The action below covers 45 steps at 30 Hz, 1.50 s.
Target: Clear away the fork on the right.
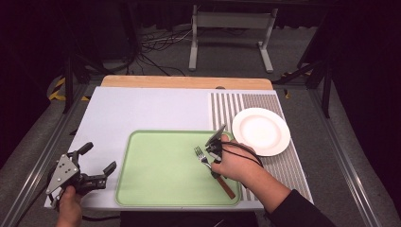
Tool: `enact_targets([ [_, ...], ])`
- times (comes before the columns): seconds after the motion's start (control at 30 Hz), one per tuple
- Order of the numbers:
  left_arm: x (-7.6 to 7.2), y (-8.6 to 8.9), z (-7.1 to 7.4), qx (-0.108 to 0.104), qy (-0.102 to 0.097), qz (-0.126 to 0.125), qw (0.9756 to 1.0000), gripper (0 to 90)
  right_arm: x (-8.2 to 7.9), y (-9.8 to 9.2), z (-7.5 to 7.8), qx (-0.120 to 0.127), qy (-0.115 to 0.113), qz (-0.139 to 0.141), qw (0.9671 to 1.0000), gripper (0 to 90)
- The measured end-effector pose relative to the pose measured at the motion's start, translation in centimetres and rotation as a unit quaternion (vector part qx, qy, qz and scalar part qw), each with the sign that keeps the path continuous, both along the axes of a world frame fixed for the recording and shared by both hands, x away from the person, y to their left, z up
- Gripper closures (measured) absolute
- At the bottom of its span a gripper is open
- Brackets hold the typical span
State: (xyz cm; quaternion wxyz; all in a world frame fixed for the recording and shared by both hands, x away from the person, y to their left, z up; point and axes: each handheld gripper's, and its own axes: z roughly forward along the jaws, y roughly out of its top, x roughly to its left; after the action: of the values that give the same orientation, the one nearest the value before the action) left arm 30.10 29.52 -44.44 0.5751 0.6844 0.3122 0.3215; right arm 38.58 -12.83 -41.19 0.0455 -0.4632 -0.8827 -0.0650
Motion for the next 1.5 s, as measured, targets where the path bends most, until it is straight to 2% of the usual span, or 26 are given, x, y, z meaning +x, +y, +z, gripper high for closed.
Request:
enact_targets([
  [0.2,0.0,0.0,0.0,-0.002,-0.001,0.0,1.0,0.0,0.1,-0.2,0.7,0.014,-0.016,0.012,0.9997,65.1],
  [0.27,0.0,0.0,0.0,0.001,0.0,-0.001,1.0,0.0,0.2,-0.2,0.8,0.021,-0.03,0.021,0.9991,59.3],
  [0.33,0.0,0.0,0.0,0.001,0.001,0.0,1.0,0.0,0.2,-0.3,0.9,0.023,-0.03,0.024,0.999,58.7],
  [0.4,0.0,0.0,0.0,0.0,0.001,0.001,1.0,0.0,0.2,-0.3,1.0,0.034,-0.037,0.021,0.9985,53.5],
  [0.57,0.0,0.0,0.0,-0.001,0.0,0.0,1.0,0.0,0.2,-0.4,1.3,0.067,-0.08,0.037,0.9938,43.5],
  [0.6,0.0,0.0,0.0,0.002,0.001,0.001,1.0,0.0,0.2,-0.4,1.4,0.075,-0.095,0.057,0.991,44.7],
  [0.67,0.0,0.0,0.0,0.0,0.001,0.001,1.0,0.0,0.1,-0.3,1.5,0.08,-0.104,0.062,0.9894,45.6],
  [0.7,0.0,0.0,0.0,0.0,0.001,0.001,1.0,0.0,0.1,-0.2,1.5,0.089,-0.111,0.07,0.9874,47.3],
  [0.73,0.0,0.0,0.0,0.001,0.001,0.001,1.0,0.0,0.1,-0.2,1.5,0.089,-0.111,0.07,0.9874,47.3],
  [0.87,0.0,0.0,0.0,0.001,0.0,0.001,1.0,0.0,0.2,-0.1,1.5,0.128,-0.148,0.112,0.9742,55.6],
  [0.93,0.0,0.0,0.0,0.0,-0.002,0.001,1.0,0.0,0.3,0.0,1.4,0.138,-0.163,0.132,0.9679,58.4],
  [1.03,0.0,0.0,0.0,0.0,-0.003,0.001,1.0,0.0,0.4,0.1,0.9,0.16,-0.189,0.165,0.9546,58.8],
  [1.13,0.0,0.0,0.0,-0.001,-0.003,0.002,1.0,0.0,0.5,0.2,0.5,0.171,-0.215,0.188,0.9431,58.2],
  [1.2,0.0,0.0,0.0,-0.001,-0.003,0.0,1.0,0.0,0.4,0.2,0.2,0.184,-0.225,0.191,0.9376,63.5],
  [1.27,0.0,0.0,0.0,0.0,-0.002,0.001,1.0,0.0,0.2,0.2,0.0,0.194,-0.223,0.192,0.9358,72.8],
  [1.3,0.0,0.0,0.0,-0.001,-0.002,0.0,1.0,0.0,0.1,0.3,-0.1,0.193,-0.22,0.191,0.9369,80.3],
  [1.33,0.0,0.0,0.0,-0.001,-0.002,0.0,1.0,0.0,0.1,0.3,-0.2,0.19,-0.213,0.19,0.9394,83.2],
  [1.4,0.0,0.0,0.0,-0.001,-0.002,0.001,1.0,0.0,0.0,0.3,-0.6,0.183,-0.213,0.195,0.9398,89.6],
  [1.43,0.0,0.0,0.0,0.0,-0.002,0.002,1.0,0.0,0.0,0.4,-0.7,0.178,-0.211,0.196,0.9411,90.0],
  [1.5,0.0,0.0,0.0,-0.001,-0.002,0.001,1.0,0.0,0.0,0.4,-1.1,0.177,-0.208,0.199,0.9412,90.0],
])
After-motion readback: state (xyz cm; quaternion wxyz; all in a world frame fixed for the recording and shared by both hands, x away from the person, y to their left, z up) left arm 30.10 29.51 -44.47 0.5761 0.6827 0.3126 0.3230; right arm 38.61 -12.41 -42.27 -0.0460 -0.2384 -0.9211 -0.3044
